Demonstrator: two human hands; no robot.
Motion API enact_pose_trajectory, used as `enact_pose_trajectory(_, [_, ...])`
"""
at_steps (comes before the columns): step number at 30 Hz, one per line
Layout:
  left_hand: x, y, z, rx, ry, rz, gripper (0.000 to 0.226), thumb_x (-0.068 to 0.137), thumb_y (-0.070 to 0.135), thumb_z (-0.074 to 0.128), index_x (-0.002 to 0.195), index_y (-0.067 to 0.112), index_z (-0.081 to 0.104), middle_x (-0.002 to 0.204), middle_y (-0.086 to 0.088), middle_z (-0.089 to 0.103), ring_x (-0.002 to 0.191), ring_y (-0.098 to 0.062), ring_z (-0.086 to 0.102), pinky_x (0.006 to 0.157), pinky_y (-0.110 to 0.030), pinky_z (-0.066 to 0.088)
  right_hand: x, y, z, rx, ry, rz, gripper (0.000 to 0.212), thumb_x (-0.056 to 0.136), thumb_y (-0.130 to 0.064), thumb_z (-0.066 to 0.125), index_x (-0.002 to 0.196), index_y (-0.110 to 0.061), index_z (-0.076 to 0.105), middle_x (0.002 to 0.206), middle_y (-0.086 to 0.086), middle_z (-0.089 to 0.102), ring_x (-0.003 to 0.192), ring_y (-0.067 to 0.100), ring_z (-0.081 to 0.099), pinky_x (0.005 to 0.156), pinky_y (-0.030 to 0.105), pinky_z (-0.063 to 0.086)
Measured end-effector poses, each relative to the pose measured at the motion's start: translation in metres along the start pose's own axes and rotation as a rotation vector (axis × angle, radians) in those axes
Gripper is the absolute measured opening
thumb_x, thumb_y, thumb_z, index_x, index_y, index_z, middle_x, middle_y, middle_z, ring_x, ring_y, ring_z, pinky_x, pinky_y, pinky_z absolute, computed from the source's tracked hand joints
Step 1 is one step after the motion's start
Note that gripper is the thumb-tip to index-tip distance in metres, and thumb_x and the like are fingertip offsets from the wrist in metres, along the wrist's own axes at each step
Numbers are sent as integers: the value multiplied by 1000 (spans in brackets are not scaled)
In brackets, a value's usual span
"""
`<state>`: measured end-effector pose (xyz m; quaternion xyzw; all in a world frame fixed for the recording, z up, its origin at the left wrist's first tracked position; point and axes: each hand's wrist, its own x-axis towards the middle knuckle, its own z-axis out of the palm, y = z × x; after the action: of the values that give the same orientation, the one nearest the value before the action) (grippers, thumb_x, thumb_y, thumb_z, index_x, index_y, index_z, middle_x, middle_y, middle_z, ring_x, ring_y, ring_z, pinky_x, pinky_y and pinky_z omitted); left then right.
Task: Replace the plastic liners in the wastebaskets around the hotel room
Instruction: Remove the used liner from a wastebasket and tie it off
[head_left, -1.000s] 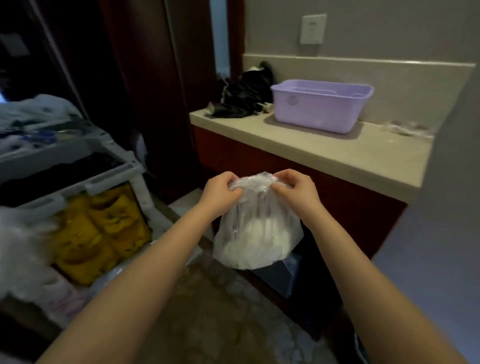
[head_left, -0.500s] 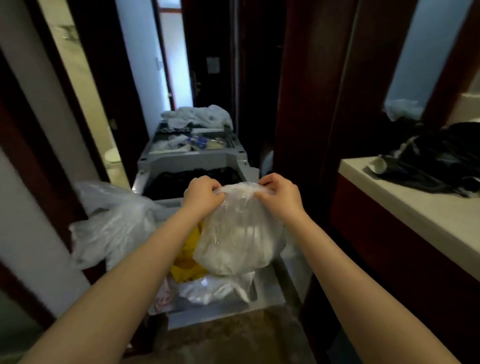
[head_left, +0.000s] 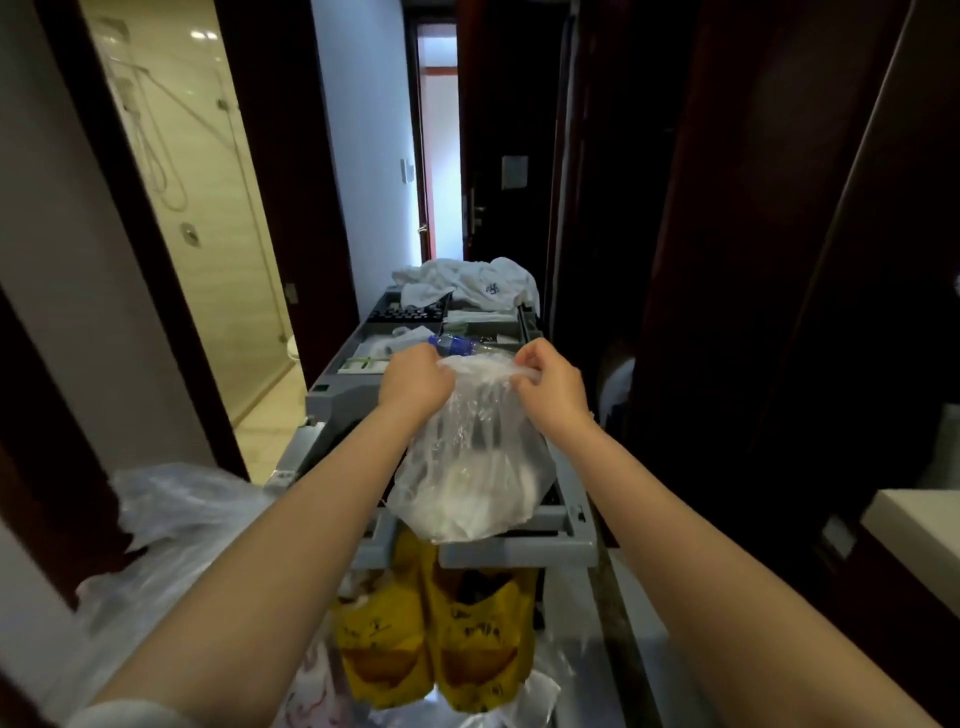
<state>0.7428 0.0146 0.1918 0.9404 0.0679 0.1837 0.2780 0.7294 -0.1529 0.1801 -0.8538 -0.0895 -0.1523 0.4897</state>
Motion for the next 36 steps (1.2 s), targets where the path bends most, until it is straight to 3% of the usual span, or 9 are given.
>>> enact_pose_trajectory(5, [86,-33,58,-173,-104,-44,20,88,17,49,68,16,45,87,-14,66,83,-28,64,72,-35,49,72,43,41,29,-1,51,23,90,-3,52,105,-18,60,95,-3,59,85,16,56,65,25,43])
enact_pose_trajectory(8, [121,-51,85,-167,-151,-63,15,87,21,51,74,16,50,89,-13,68,87,-27,64,78,-37,52,106,70,64,-23,-46,83,28,90,-1,51,110,-16,63,101,1,61,91,17,57,73,25,43])
enact_pose_trajectory(11, [140,-65,113,-170,-208,-127,11,88,21,51,79,14,50,91,-14,68,87,-28,63,77,-37,52,130,102,88,-38,-124,140,23,90,-2,56,105,-19,62,101,3,62,93,20,59,77,30,46])
enact_pose_trajectory(15, [149,-87,147,-55,-334,-188,17,91,23,53,82,10,50,91,-13,62,87,-27,58,70,-29,43,151,152,125,-91,-279,200,23,89,-5,60,100,-25,63,102,-1,65,95,14,60,71,22,41])
enact_pose_trajectory(18, [141,-108,172,93,-464,-200,18,90,23,54,79,8,55,94,-18,64,94,-31,62,68,-28,40,161,187,147,-280,-492,197,17,91,-14,60,103,-25,65,111,2,67,94,16,60,76,26,46])
enact_pose_trajectory(20, [131,-119,192,234,-685,-240,29,91,25,55,108,2,60,114,-15,62,107,-30,59,78,-31,45,164,205,154,-450,-787,160,29,90,-25,63,119,-26,62,120,4,64,100,20,61,82,31,52])
enact_pose_trajectory(23, [119,-128,213,415,-926,-356,57,92,33,57,140,7,42,142,-10,44,127,-29,45,99,-36,41,169,218,159,-624,-1157,141,54,88,-34,67,139,-19,51,136,6,54,115,23,57,95,33,49])
enact_pose_trajectory(31, [130,-131,197,329,-577,-421,41,91,32,56,125,8,55,126,-11,57,115,-27,54,88,-31,44,203,215,182,-400,-1077,44,39,90,-33,66,126,-17,61,124,5,60,110,21,58,93,31,49])
enact_pose_trajectory(36, [111,-128,157,199,-260,-452,36,91,28,57,123,11,57,124,-9,59,112,-25,56,90,-34,47,196,177,191,-135,-958,18,22,92,-25,64,113,-18,66,110,3,66,93,16,61,76,25,45])
